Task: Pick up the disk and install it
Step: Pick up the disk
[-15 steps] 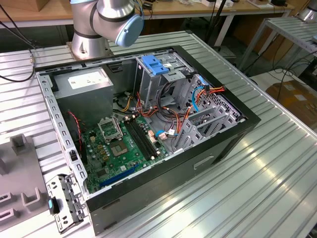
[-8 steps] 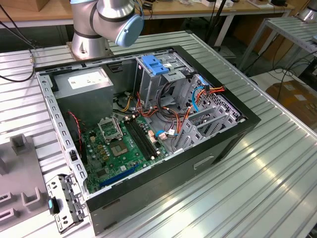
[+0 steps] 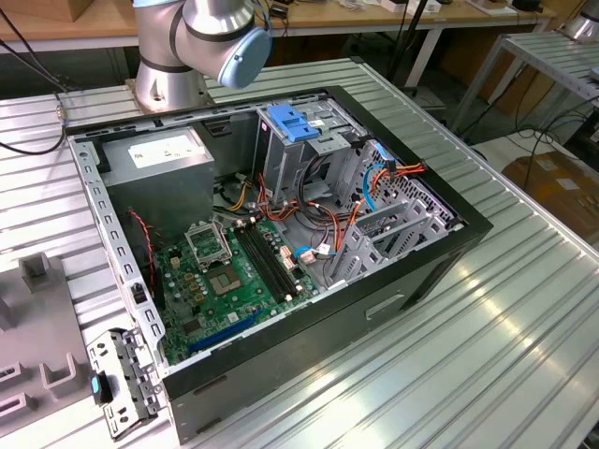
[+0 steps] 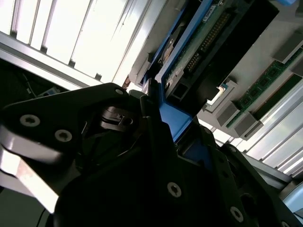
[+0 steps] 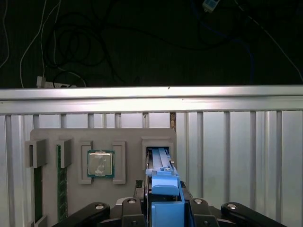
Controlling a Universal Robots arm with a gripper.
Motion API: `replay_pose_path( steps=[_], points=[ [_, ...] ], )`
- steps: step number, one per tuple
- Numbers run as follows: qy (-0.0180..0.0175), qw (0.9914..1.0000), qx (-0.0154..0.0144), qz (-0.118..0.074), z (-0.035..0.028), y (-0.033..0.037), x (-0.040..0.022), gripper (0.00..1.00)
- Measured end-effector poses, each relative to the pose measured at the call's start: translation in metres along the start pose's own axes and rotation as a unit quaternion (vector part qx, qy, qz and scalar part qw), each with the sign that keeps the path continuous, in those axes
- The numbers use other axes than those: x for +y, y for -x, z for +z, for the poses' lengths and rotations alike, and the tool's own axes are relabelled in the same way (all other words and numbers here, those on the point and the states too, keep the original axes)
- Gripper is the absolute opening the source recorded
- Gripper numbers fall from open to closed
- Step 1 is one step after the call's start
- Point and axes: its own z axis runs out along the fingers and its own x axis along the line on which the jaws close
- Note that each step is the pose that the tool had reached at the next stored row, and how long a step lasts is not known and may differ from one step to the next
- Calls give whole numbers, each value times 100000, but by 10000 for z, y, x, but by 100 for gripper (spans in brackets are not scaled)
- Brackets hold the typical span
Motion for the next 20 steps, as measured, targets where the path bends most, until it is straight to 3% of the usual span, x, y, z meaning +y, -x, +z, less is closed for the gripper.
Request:
replay_pose_path(
  steps=[20],
  points=[
    [2, 100000, 1, 197, -12, 0, 0, 37]
  ],
)
